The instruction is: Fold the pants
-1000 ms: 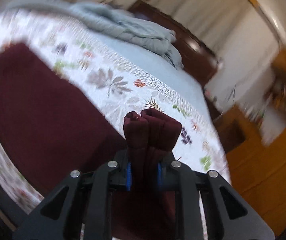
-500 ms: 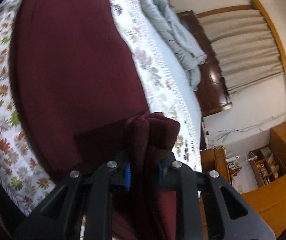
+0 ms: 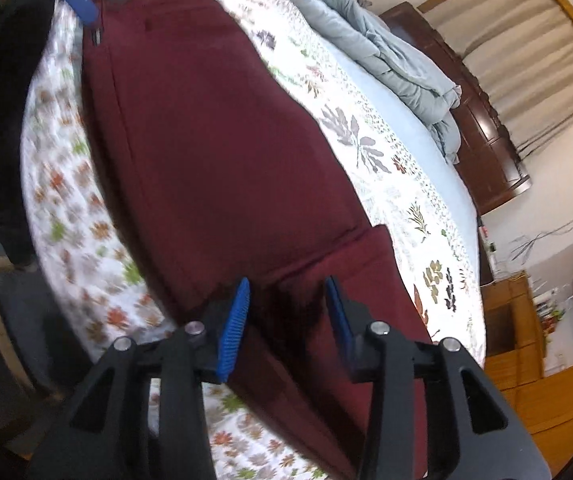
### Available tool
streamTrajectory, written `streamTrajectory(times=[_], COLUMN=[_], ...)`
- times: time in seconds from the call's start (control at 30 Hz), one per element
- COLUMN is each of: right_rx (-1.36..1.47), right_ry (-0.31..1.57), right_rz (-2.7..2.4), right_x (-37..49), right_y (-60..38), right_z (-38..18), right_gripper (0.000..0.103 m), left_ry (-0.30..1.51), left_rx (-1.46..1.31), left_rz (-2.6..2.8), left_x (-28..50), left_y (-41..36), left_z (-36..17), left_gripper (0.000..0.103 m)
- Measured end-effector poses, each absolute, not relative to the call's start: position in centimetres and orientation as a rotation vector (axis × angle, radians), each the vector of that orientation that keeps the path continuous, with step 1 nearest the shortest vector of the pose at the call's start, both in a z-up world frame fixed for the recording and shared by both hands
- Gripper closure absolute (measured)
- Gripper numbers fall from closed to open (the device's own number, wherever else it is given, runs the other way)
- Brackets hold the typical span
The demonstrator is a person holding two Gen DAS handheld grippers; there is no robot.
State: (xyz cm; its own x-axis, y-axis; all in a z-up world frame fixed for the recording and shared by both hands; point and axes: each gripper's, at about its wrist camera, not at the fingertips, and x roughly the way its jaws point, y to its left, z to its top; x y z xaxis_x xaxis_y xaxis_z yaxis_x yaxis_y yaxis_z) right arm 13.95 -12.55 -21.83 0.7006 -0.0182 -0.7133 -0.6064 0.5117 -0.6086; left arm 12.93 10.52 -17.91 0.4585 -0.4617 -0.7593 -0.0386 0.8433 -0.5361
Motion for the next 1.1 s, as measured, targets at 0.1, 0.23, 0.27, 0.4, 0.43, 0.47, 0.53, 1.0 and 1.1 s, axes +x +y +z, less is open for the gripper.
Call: streamTrajectory(times=[0.1, 0.23, 0.27, 0.4, 0.43, 0.47, 0.53, 1.0, 1.1], right_rx=[-0.914, -0.563, -0.605, -0.821, -0.910, -0.975, -1.067, -1.083, -1.072], right_ry=[0.729, 0.927, 0.905, 0.832, 0.796, 0.769, 0.742, 0.719, 0.626], right_rz=[0.408, 0.462, 0.416, 0.414, 0.402, 0.391, 0.374, 0.319, 0.329], right_x=[14.0, 16.9, 16.9, 14.9, 14.1, 13.6, 13.1, 14.3, 12.7], right_y=[-13.1, -15.8, -15.7, -13.3, -12.6, -12.3, -12.0, -12.2, -11.9], right_z=[-19.6, -17.3, -17.3, -19.0, -19.8, -20.5, -22.0, -23.4, -21.4], right_gripper=[0.046, 0.037, 0.037, 0.037, 0.037, 0.037, 0.037, 0.082, 0.082], left_ry=[1.070, 1.066, 1.064, 1.068, 1.070, 1.071, 1.073, 1.104, 1.109], left_rx=[-0.524, -0.545, -0.547, -0.574, -0.582, -0.586, -0.590, -0.602, -0.600], left_rz=[-0.291, -0.301, -0.305, -0.319, -0.323, -0.326, -0.335, -0.349, -0.343], left_x=[12.5, 12.0, 11.9, 11.6, 11.5, 11.5, 11.6, 12.1, 12.1], left_y=[10.1, 10.0, 10.0, 10.2, 10.4, 10.5, 10.7, 11.3, 11.2], left_z=[-17.6, -17.8, -17.9, -18.4, -18.5, -18.6, -18.8, -19.9, -20.0], left_gripper=[0.014, 0.014, 0.014, 0.014, 0.014, 0.014, 0.014, 0.014, 0.014])
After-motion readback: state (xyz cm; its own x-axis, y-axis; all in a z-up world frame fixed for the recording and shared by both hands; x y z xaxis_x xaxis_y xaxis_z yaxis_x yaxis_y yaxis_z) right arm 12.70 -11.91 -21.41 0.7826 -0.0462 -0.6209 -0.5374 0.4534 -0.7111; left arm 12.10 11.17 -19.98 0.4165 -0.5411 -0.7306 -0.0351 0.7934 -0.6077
